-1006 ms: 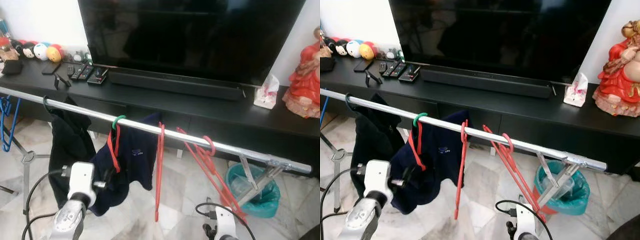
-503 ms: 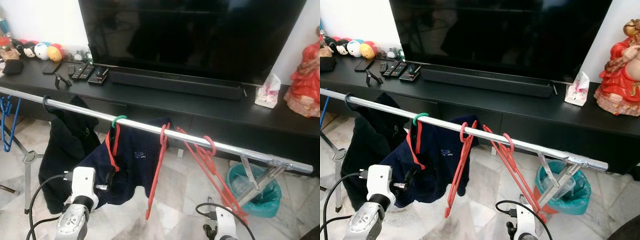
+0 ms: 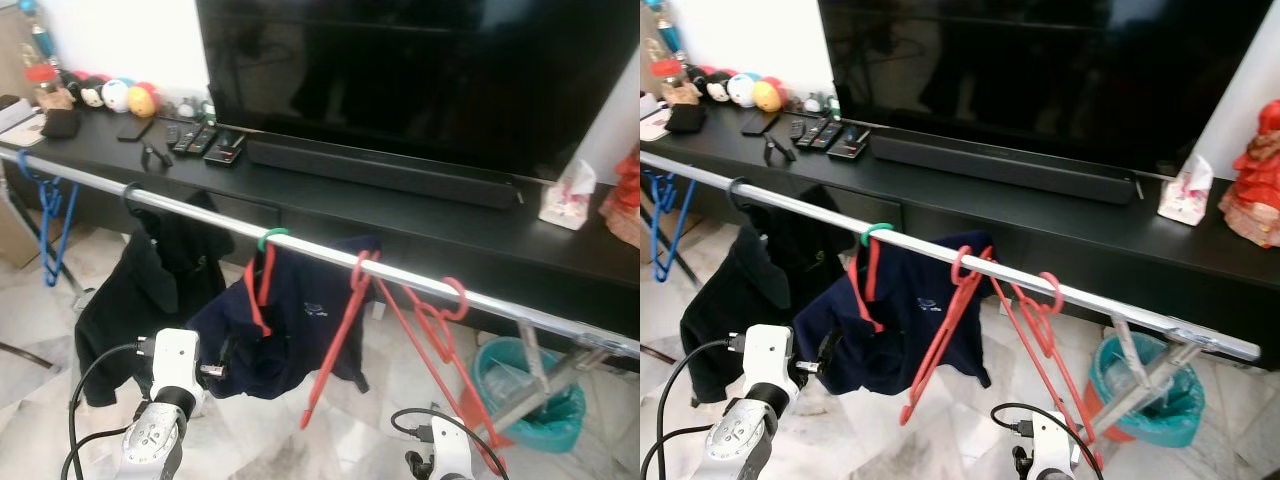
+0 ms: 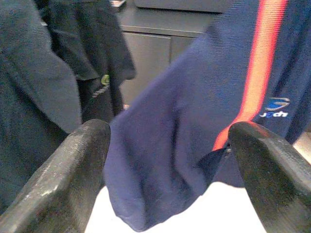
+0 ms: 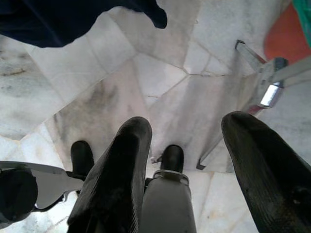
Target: Hang hanger
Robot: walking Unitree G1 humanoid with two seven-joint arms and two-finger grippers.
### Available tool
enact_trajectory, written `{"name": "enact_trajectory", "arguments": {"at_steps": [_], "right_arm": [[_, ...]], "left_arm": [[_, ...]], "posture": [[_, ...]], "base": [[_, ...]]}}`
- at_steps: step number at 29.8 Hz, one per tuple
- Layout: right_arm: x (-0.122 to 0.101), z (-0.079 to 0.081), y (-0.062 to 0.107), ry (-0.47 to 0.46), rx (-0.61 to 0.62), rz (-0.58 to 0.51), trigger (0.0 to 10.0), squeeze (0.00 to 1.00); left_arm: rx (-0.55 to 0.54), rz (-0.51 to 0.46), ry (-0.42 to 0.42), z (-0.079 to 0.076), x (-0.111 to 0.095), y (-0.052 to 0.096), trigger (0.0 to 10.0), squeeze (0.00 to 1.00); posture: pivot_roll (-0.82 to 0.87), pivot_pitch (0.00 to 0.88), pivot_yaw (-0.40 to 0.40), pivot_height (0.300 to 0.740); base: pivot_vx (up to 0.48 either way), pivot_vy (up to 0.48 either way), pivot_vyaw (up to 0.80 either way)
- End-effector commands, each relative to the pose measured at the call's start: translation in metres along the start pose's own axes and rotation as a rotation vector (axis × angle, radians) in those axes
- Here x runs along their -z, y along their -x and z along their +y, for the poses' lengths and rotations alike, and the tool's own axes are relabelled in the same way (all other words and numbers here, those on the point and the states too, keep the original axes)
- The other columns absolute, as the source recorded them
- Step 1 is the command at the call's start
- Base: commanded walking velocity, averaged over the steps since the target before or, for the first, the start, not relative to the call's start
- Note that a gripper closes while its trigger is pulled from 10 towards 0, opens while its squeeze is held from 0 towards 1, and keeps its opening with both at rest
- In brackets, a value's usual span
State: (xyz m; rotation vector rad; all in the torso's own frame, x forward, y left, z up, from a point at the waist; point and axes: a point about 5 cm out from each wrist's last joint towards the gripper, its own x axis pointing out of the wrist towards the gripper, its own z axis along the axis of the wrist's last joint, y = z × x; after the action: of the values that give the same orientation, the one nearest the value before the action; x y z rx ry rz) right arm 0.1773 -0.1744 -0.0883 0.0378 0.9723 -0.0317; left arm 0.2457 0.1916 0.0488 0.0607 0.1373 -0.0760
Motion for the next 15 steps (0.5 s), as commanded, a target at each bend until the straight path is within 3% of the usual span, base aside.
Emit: {"name": "enact_trajectory", "arguments": {"at_steps": [1,15], "right_arm": [[0.0008,-0.0017,0.0003,-0.013,0.008,0.0,10.0,0.0],[-0.0015,-0.0024,-0.0001,-0.017,0.016,-0.006,10.0,0.0]], "left_arm": [[0.003,-0.025,-0.005,0.0008,-0.0066,-0.0027,10.0,0.0],[0.007,-0.042,-0.001,-0.0005,-0.0114,-0.0066,10.0,0.0]], "posture": [[0.02,0.0,-0.017,0.74],[0.02,0.0,-0.018,0.74]], "base": [[0.0,0.341,0.0],[0.0,0.349,0.0]]}}
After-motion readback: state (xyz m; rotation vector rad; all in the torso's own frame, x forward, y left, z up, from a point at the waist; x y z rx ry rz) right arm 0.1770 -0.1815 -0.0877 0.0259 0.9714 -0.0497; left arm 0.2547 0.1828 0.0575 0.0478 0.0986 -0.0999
